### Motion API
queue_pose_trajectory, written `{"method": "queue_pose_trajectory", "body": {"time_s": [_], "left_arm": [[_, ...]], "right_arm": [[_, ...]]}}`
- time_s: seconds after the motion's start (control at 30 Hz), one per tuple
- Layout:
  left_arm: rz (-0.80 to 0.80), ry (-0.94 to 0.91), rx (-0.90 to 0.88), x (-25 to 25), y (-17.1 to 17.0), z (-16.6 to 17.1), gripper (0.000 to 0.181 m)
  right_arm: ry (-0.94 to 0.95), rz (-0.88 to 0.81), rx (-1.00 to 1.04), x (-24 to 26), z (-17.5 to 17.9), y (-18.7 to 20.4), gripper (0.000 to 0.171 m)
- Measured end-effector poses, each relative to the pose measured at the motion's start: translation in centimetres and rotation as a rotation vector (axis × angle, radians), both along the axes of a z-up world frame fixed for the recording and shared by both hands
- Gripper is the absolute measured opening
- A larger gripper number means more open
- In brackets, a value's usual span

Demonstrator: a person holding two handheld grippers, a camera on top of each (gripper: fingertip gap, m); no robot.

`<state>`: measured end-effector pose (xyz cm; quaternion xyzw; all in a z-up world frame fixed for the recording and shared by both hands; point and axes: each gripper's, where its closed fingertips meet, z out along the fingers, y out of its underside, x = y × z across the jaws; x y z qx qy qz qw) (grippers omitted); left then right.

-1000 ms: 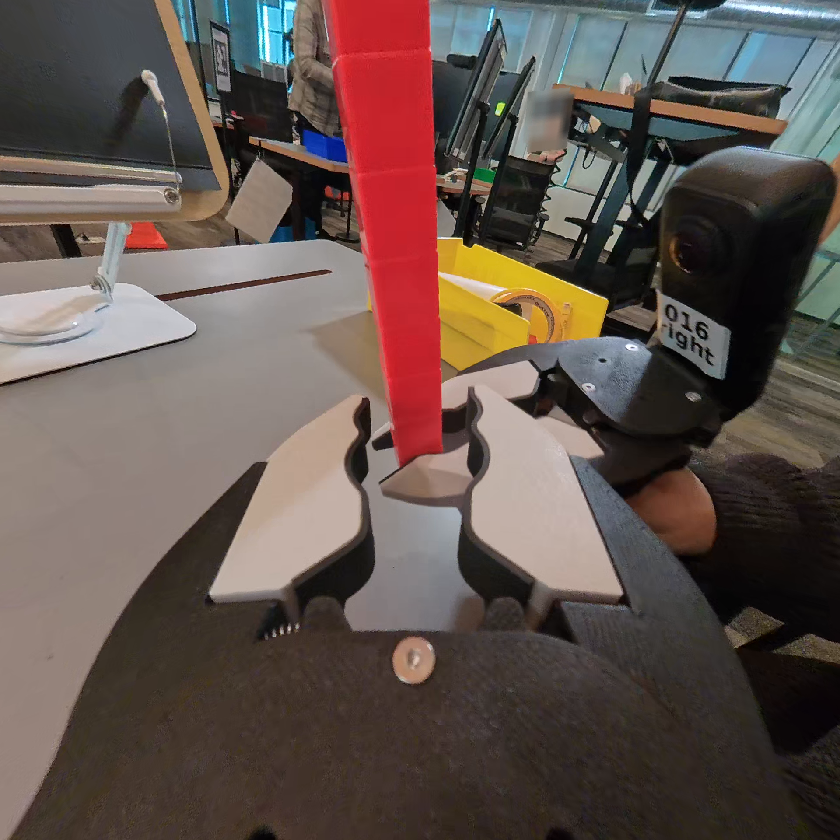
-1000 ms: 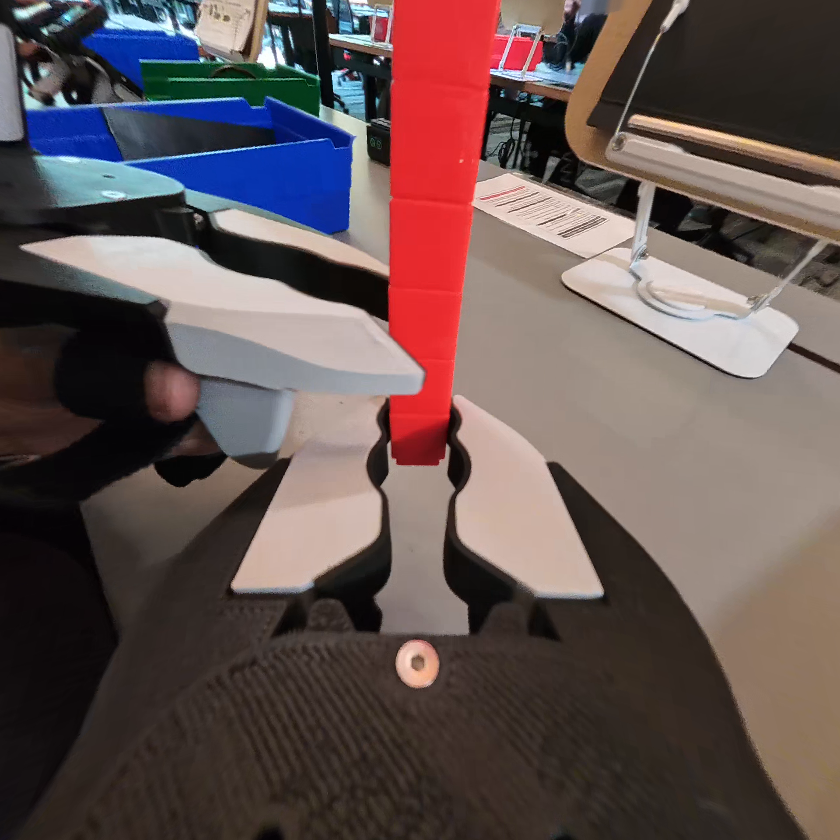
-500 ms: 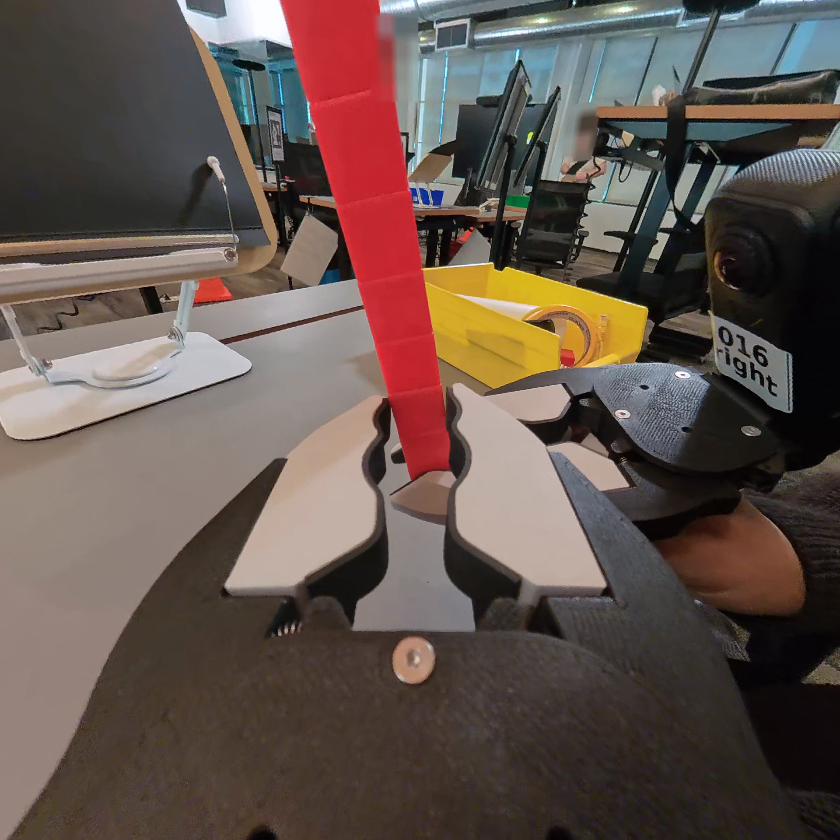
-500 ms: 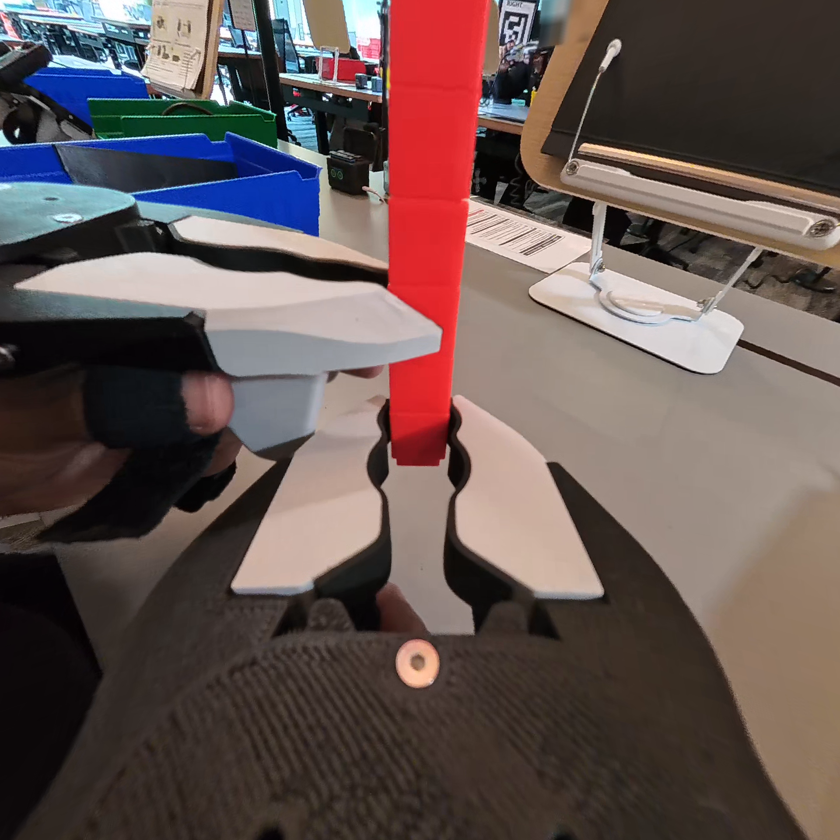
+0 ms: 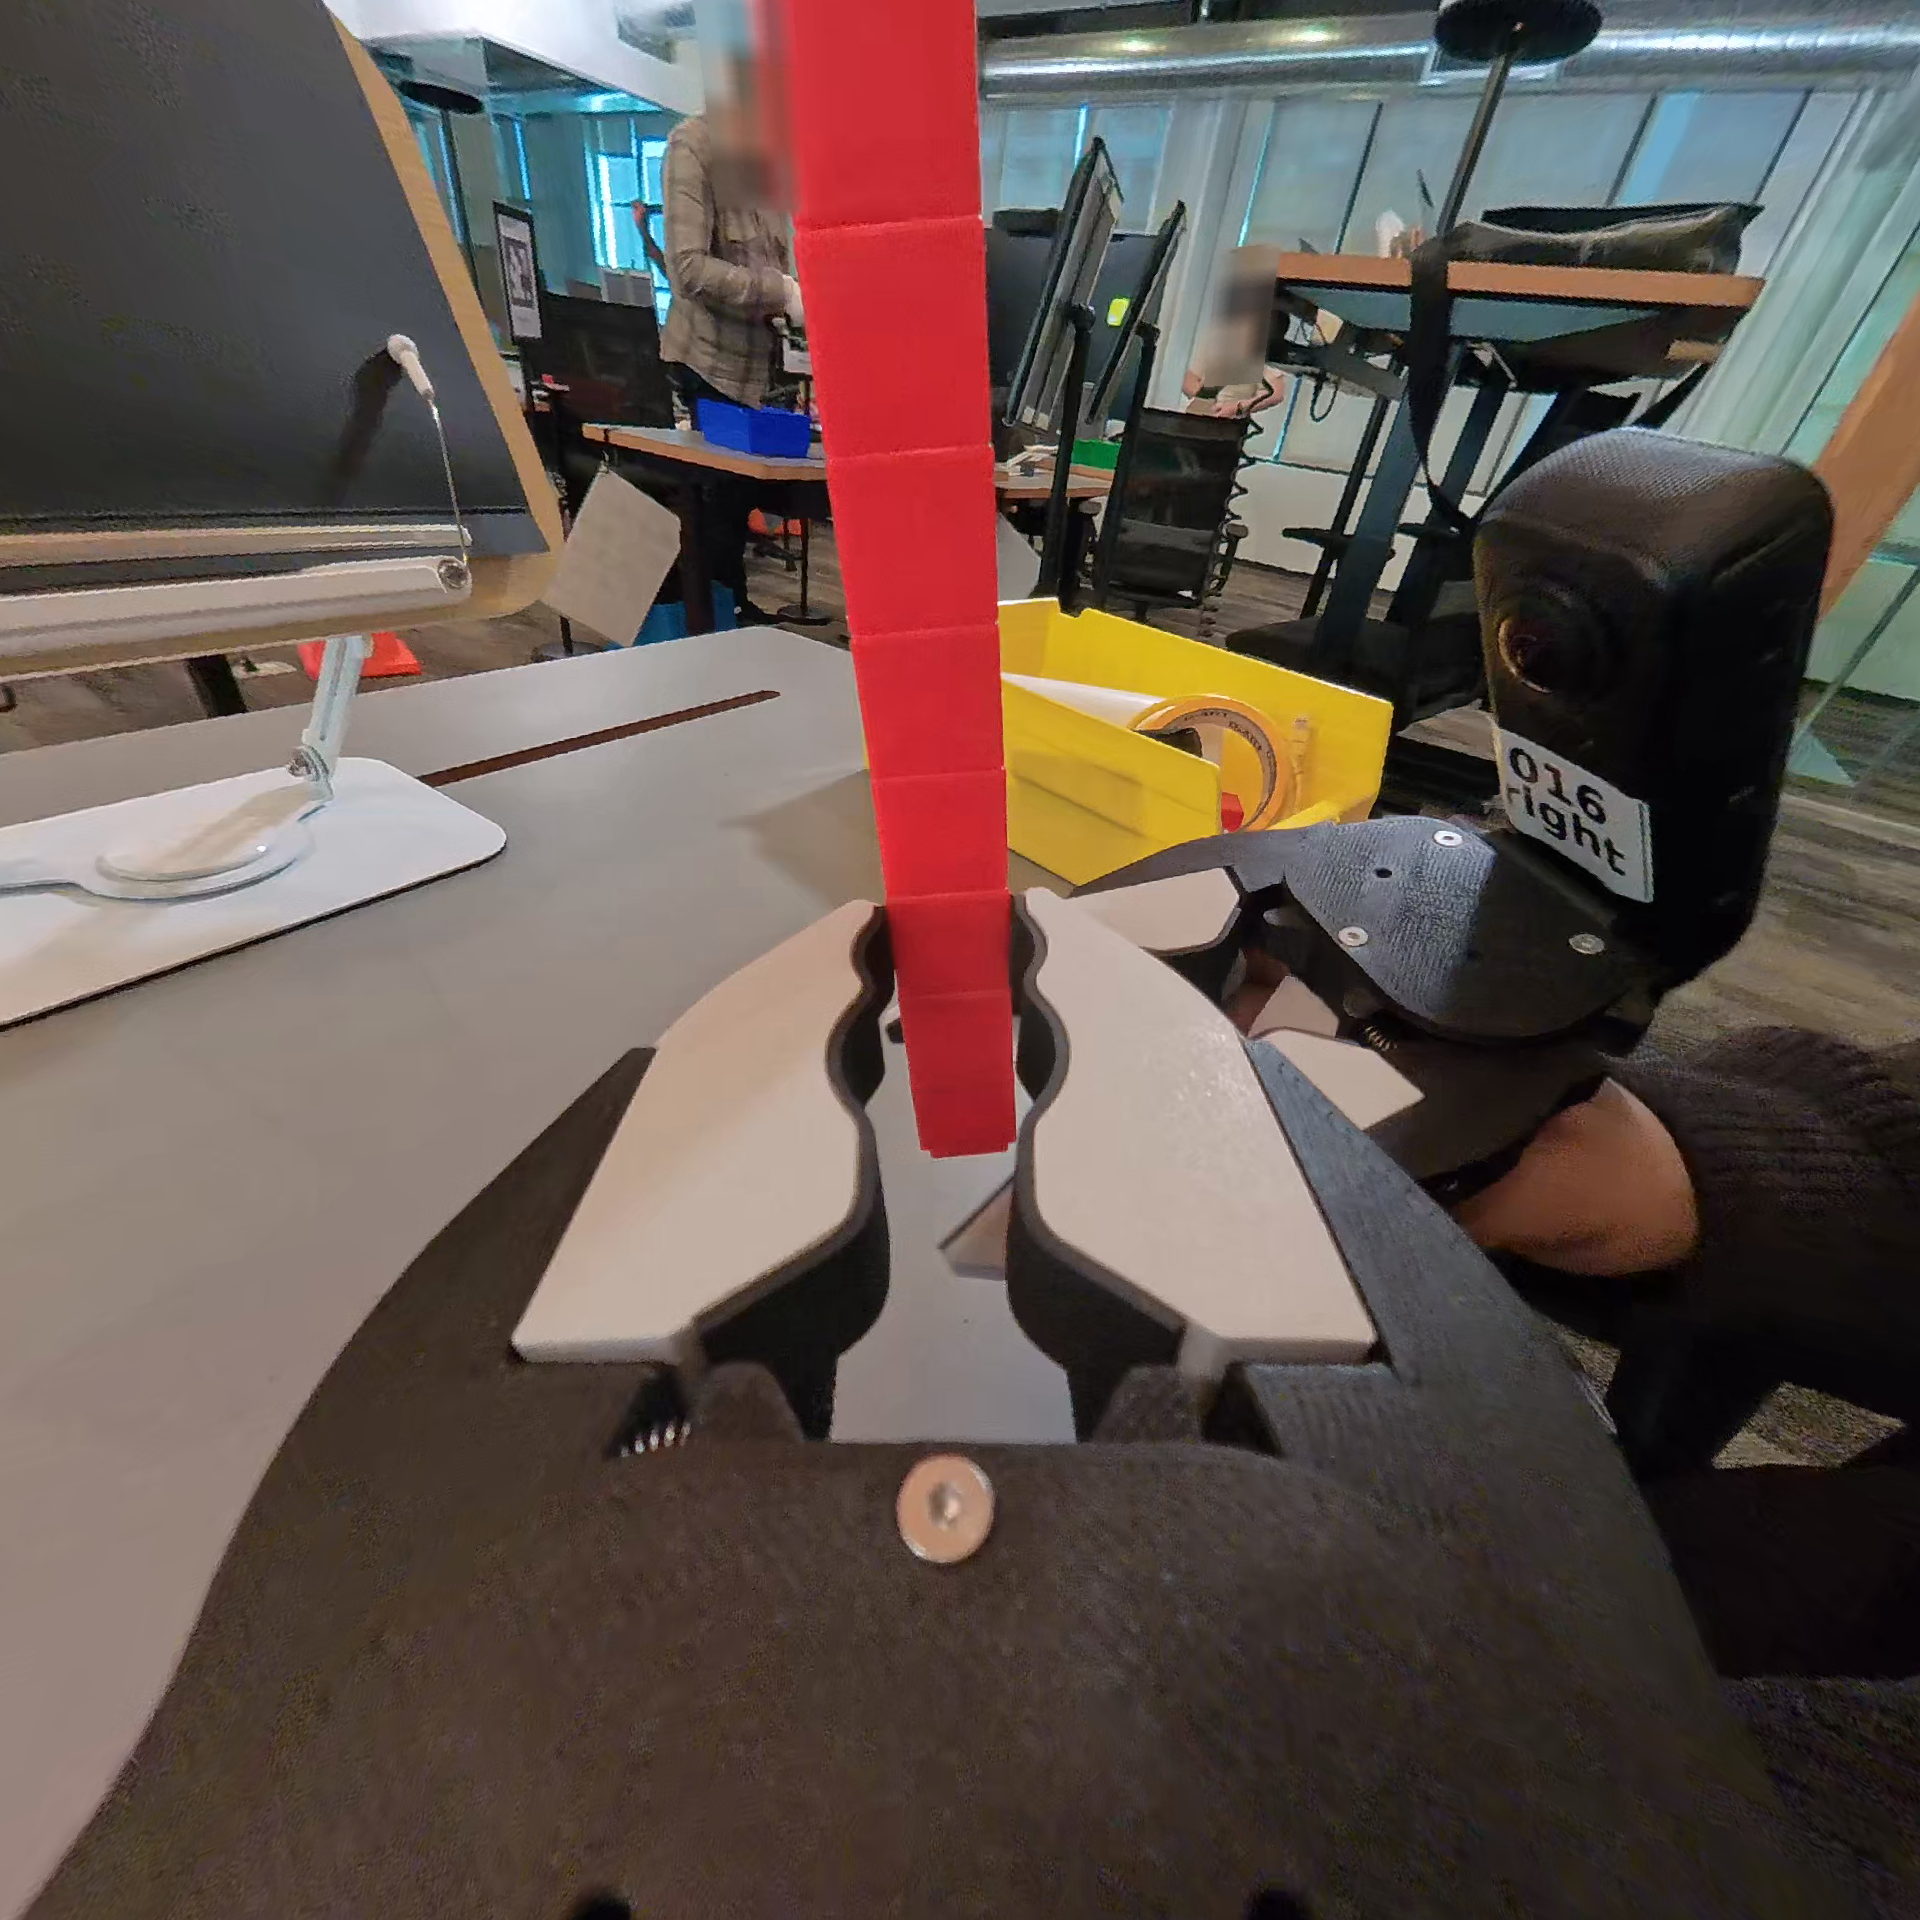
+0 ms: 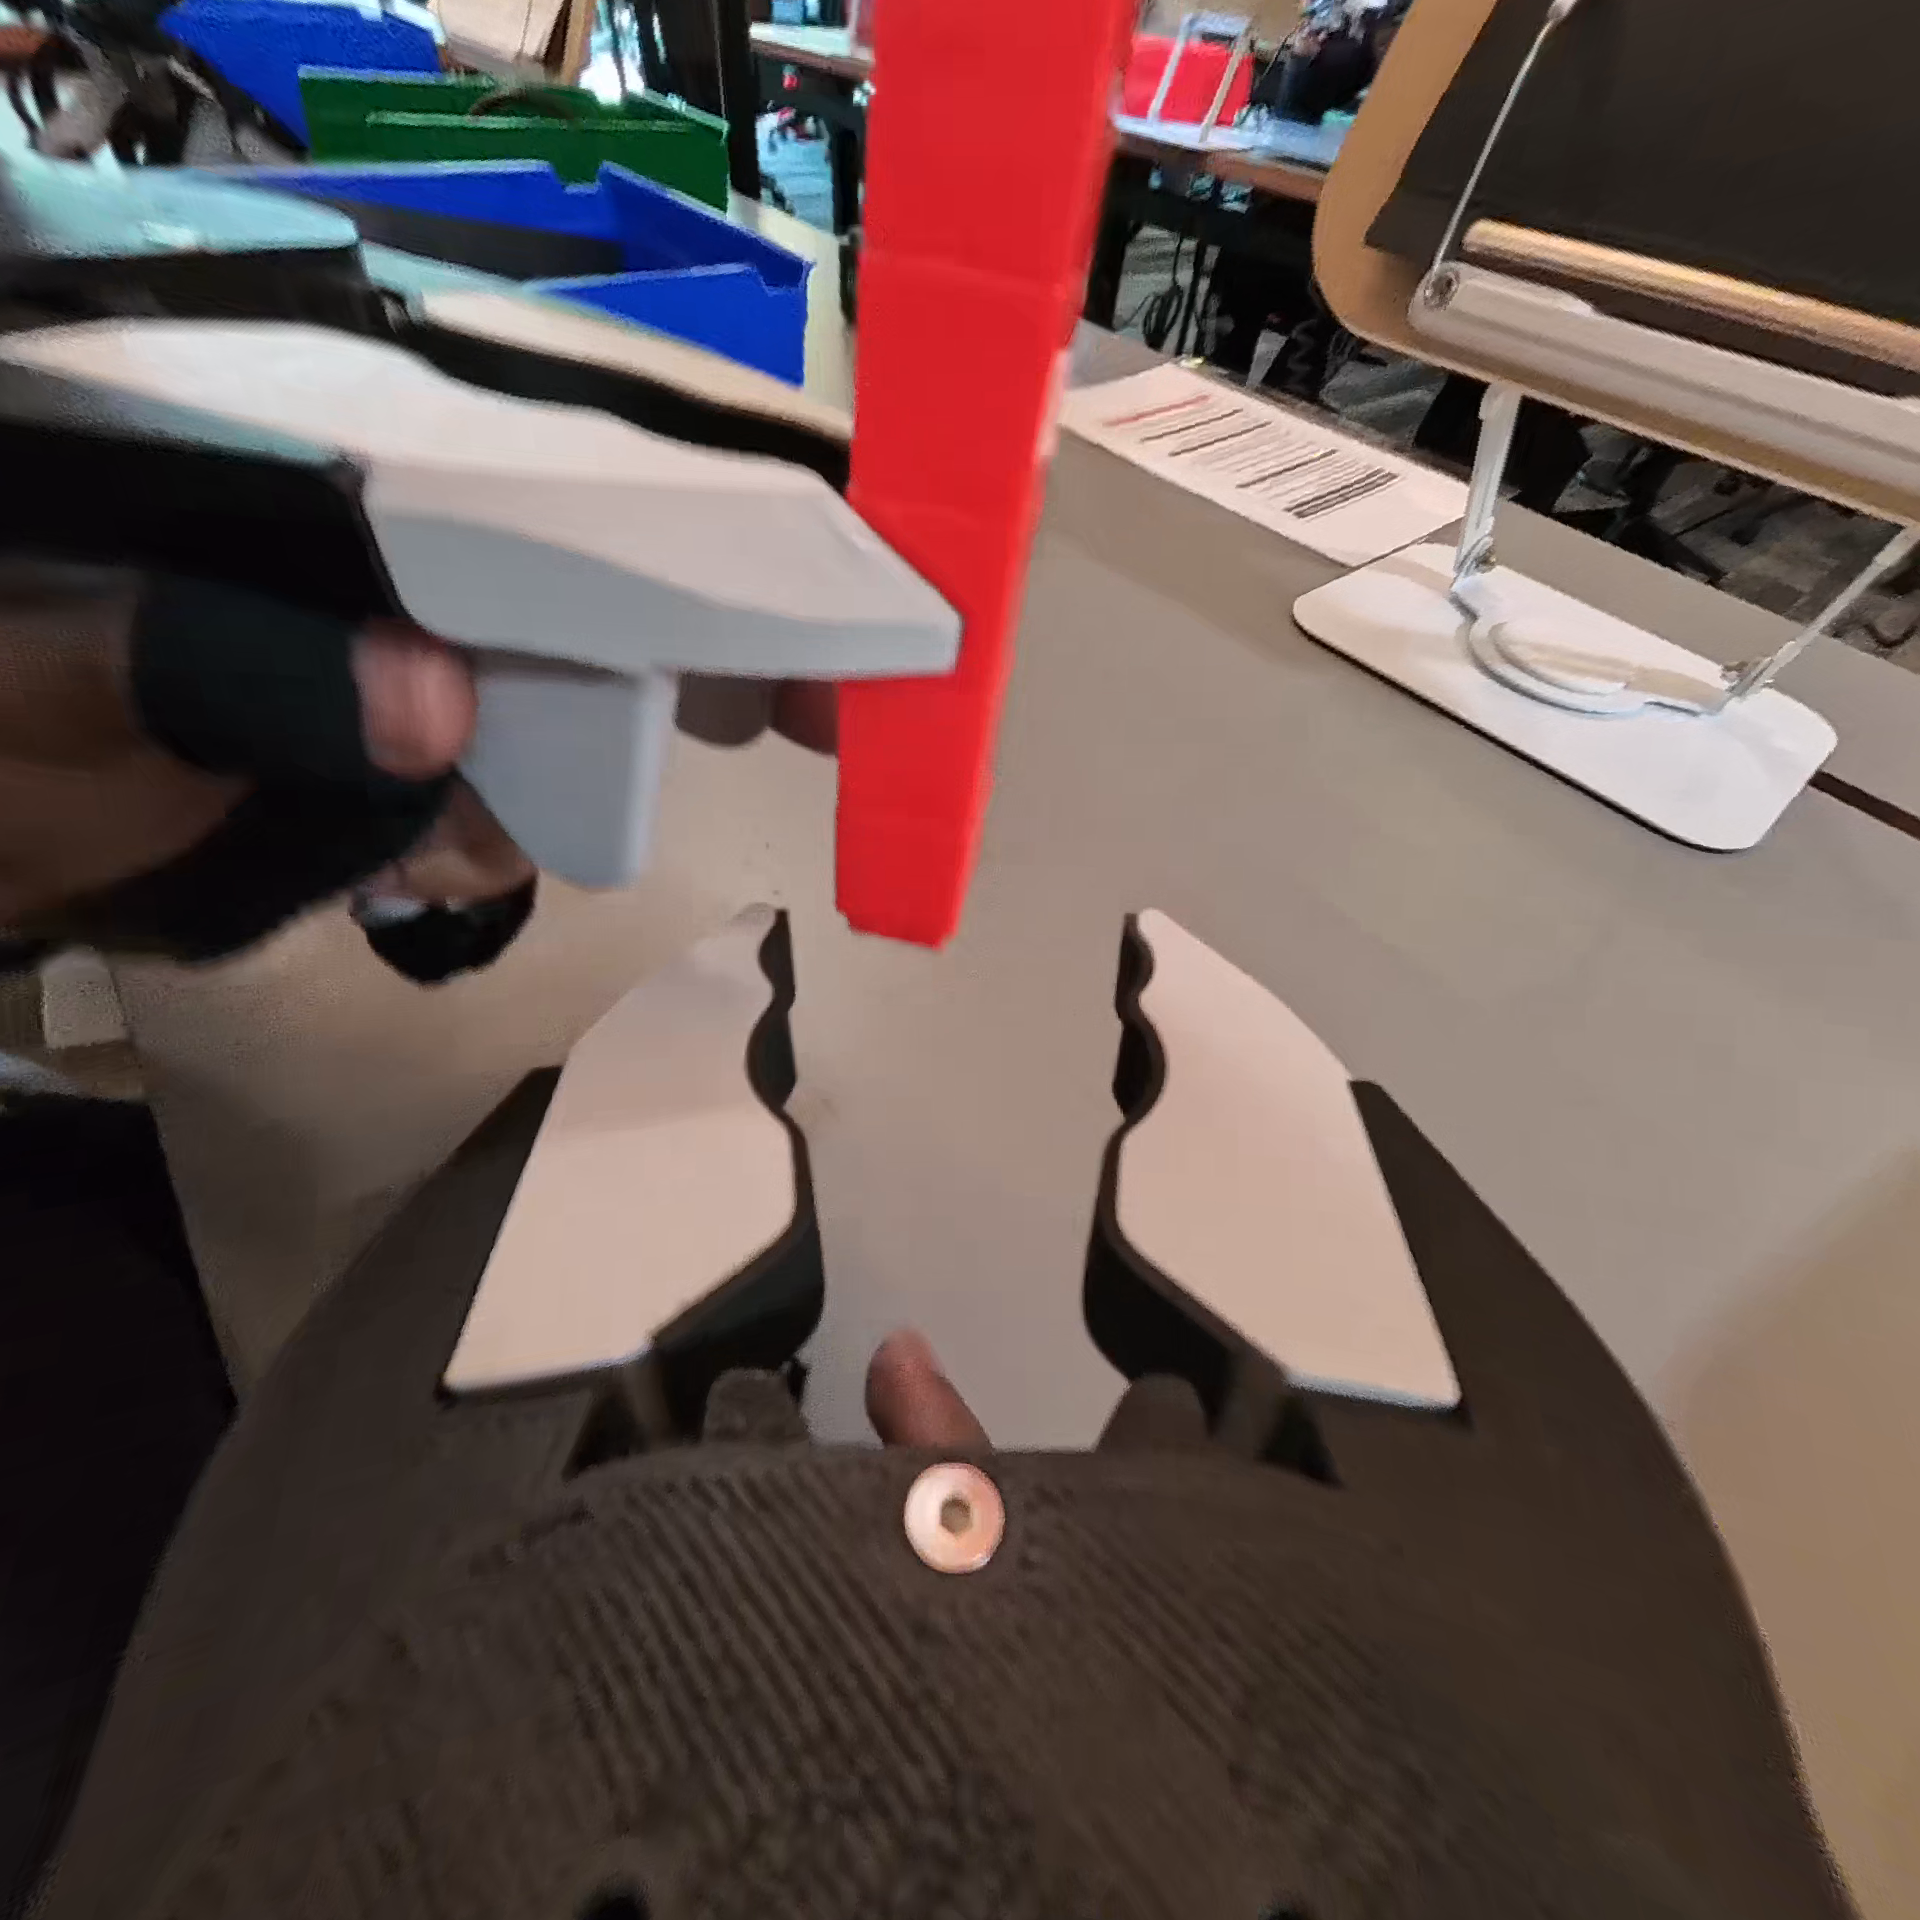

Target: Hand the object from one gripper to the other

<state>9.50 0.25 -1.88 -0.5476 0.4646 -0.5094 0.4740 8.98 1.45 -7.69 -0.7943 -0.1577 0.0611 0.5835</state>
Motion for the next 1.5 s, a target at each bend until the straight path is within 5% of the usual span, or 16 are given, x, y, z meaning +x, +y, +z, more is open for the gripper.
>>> {"method": "queue_pose_trajectory", "body": {"time_s": [0.3, 0.8, 1.13, 1.5], "left_arm": [[-0.165, 0.022, -0.012, -0.6, 1.3, -2.0, 0.021], [-0.635, 0.083, -0.061, -1.7, -4.4, -4.6, 0.022], [-0.765, 0.2, -0.049, -2.0, -7.3, -7.0, 0.022], [-0.782, 0.239, -0.053, -2.0, -8.0, -7.5, 0.022]], "right_arm": [[0.011, 0.065, 0.091, 4.3, 2.3, -0.8, 0.053], [0.415, 0.346, 0.216, 2.9, 7.7, -3.8, 0.038], [0.639, 0.461, 0.264, 2.5, 11.1, -5.7, 0.045], [0.66, 0.438, 0.238, 2.1, 11.6, -5.7, 0.043]]}}
